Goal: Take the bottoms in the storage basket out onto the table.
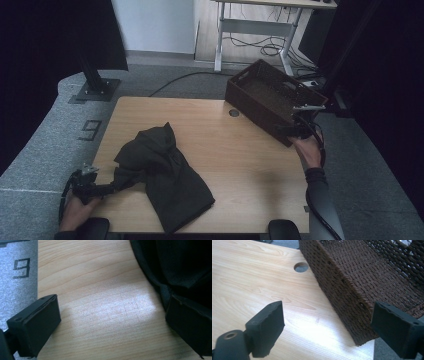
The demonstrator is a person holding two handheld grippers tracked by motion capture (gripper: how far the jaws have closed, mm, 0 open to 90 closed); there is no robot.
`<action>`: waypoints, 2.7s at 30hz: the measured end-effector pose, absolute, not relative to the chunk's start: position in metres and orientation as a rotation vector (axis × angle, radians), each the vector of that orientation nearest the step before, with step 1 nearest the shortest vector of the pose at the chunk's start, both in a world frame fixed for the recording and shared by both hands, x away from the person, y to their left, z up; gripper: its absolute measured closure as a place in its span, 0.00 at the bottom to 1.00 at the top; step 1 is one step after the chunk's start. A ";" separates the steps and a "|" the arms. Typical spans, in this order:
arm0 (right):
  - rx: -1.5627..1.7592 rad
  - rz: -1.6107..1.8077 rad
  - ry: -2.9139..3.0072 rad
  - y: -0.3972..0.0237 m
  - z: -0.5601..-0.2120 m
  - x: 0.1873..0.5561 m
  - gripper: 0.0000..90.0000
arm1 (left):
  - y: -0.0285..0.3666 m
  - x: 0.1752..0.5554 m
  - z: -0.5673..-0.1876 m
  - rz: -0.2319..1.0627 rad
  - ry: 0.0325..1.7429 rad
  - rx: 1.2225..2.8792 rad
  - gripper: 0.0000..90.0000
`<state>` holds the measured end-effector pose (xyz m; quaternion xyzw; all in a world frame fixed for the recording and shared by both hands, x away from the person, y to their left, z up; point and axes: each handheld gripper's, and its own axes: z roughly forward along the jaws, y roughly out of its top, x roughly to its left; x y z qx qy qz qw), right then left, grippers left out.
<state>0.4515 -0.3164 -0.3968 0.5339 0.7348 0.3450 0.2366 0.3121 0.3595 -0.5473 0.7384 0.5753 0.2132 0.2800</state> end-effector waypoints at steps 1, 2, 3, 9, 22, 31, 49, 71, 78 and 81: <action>1.457 0.954 2.018 -0.315 -0.396 0.449 0.10 | 0.360 0.312 -0.547 0.572 1.542 1.980 0.00; 1.452 0.960 2.021 -0.314 -0.395 0.447 0.09 | 0.360 0.312 -0.547 0.572 1.542 1.980 0.00; 1.446 0.965 2.024 -0.313 -0.394 0.445 0.08 | 0.360 0.312 -0.547 0.572 1.543 1.980 0.00; 1.409 0.987 2.039 -0.305 -0.390 0.433 0.05 | 0.360 0.312 -0.547 0.572 1.543 1.980 0.00; 1.316 1.058 2.057 -0.293 -0.389 0.406 0.07 | 0.359 0.312 -0.547 0.572 1.544 1.979 0.00; 1.311 1.140 2.062 -0.294 -0.387 0.389 0.13 | 0.360 0.312 -0.547 0.572 1.542 1.981 0.00; 1.198 1.072 2.181 -0.269 -0.399 0.359 0.12 | 0.359 0.312 -0.547 0.572 1.544 1.979 0.00; 1.299 1.126 2.218 -0.260 -0.447 0.353 0.14 | 0.359 0.312 -0.547 0.572 1.545 1.979 0.00; 1.323 1.144 2.196 -0.257 -0.462 0.351 0.13 | 0.359 0.312 -0.547 0.572 1.546 1.979 0.00; 1.333 1.154 2.182 -0.255 -0.468 0.350 0.13 | 0.359 0.312 -0.547 0.572 1.547 1.975 0.00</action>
